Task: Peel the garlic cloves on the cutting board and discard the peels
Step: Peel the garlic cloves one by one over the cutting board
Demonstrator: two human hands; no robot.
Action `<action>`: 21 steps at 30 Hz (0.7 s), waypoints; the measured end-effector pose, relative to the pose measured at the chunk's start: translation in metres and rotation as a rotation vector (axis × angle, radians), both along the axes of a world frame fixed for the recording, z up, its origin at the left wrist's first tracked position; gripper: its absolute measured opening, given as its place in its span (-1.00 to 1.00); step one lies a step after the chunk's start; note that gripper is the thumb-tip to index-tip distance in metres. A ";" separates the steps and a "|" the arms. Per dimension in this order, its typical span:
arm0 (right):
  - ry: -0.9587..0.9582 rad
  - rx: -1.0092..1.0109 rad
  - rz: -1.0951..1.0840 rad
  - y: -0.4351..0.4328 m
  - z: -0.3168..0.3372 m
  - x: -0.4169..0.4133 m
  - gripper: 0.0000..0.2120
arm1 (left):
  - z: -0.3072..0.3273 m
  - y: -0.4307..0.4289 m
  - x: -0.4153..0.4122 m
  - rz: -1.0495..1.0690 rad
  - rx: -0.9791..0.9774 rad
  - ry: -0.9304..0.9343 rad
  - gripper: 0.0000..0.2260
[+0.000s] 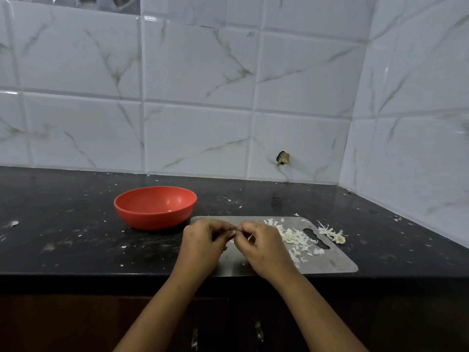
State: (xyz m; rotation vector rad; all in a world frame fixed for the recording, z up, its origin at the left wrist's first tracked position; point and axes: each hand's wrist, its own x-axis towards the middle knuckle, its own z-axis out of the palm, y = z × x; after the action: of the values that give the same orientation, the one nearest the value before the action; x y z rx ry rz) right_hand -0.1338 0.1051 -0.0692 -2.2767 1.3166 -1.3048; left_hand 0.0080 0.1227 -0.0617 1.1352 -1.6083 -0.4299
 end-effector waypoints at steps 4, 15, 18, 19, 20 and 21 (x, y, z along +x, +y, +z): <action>-0.089 0.034 0.032 0.002 0.003 -0.001 -0.72 | 0.002 0.001 0.001 -0.031 0.019 0.029 -0.85; -0.158 0.091 -0.027 0.003 0.005 0.000 -0.84 | -0.005 -0.004 -0.003 0.074 -0.058 -0.051 -0.87; -0.132 0.094 -0.028 0.002 0.006 -0.001 -0.81 | -0.006 -0.004 -0.004 0.084 -0.070 -0.077 -0.86; -0.115 0.099 -0.023 0.003 0.006 -0.001 -0.79 | -0.006 -0.005 -0.004 0.085 -0.069 -0.079 -0.85; -0.096 0.102 -0.020 0.003 0.005 -0.002 -0.77 | -0.006 -0.005 -0.004 0.089 -0.067 -0.081 -0.83; -0.076 0.099 -0.019 0.002 0.005 -0.001 -0.75 | -0.007 -0.005 -0.004 0.092 -0.065 -0.081 -0.82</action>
State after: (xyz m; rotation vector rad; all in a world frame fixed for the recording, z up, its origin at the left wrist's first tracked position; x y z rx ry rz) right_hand -0.1350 0.1076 -0.0643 -2.1331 1.3489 -1.2877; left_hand 0.0044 0.1178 -0.0684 1.1852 -1.6214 -0.2730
